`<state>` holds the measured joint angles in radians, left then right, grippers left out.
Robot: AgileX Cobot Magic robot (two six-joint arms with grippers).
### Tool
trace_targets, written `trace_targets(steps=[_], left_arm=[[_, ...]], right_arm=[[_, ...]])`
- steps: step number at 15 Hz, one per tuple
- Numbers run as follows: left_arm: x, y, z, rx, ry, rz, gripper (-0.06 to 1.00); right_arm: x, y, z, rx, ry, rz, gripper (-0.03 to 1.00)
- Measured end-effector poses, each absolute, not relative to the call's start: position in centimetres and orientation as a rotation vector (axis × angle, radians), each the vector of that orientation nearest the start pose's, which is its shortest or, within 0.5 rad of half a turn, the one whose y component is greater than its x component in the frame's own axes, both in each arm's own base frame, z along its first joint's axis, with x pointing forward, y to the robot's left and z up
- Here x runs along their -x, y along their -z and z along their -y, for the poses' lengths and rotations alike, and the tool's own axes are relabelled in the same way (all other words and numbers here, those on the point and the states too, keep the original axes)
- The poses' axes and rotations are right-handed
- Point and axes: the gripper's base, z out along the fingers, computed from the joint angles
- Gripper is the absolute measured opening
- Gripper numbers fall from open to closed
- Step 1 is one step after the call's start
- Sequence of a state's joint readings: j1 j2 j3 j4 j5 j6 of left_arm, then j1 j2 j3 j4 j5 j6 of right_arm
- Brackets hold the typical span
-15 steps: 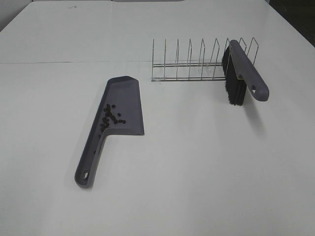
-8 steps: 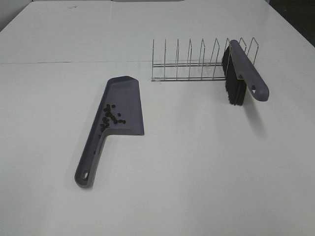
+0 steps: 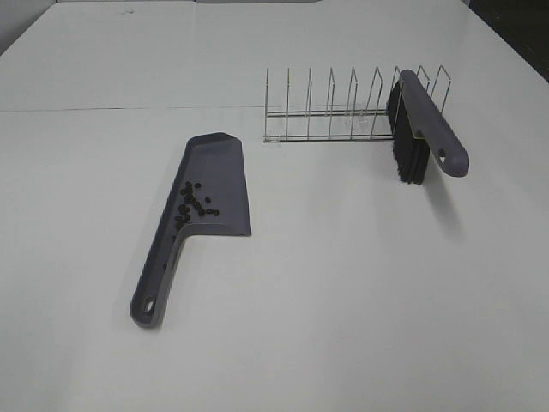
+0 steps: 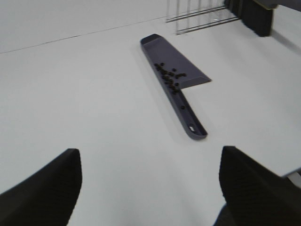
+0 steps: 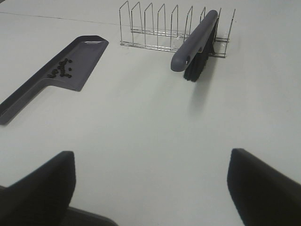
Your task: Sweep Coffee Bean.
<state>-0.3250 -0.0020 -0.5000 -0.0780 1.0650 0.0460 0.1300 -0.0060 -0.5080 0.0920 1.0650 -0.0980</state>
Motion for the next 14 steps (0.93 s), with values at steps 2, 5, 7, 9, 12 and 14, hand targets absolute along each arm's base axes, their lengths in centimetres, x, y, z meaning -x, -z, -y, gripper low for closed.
trace_targets(steps=[2,5,7,9,12,14], left_arm=[[0.66,-27.71,0.51,-0.243,0.182,-2.035,0.73],[0.59,-27.72,0.58,-0.126,0.110,-2.041,0.73],[0.55,-27.72,0.62,-0.061,0.070,-2.043,0.73],[0.53,-27.72,0.63,-0.026,0.048,-2.043,0.73],[0.53,-27.72,0.63,-0.024,0.047,-2.043,0.73],[0.53,-27.72,0.63,-0.024,0.047,-2.043,0.73]], right_arm=[[0.80,-27.94,-0.64,0.230,-0.126,-2.020,0.75],[0.75,-27.95,-0.69,0.166,-0.087,-2.024,0.75],[0.74,-27.95,-0.70,0.155,-0.080,-2.025,0.75],[0.74,-27.95,-0.70,0.155,-0.080,-2.025,0.75],[0.71,-27.95,-0.73,0.112,-0.053,-2.028,0.75],[0.71,-27.95,-0.74,0.109,-0.052,-2.028,0.75]])
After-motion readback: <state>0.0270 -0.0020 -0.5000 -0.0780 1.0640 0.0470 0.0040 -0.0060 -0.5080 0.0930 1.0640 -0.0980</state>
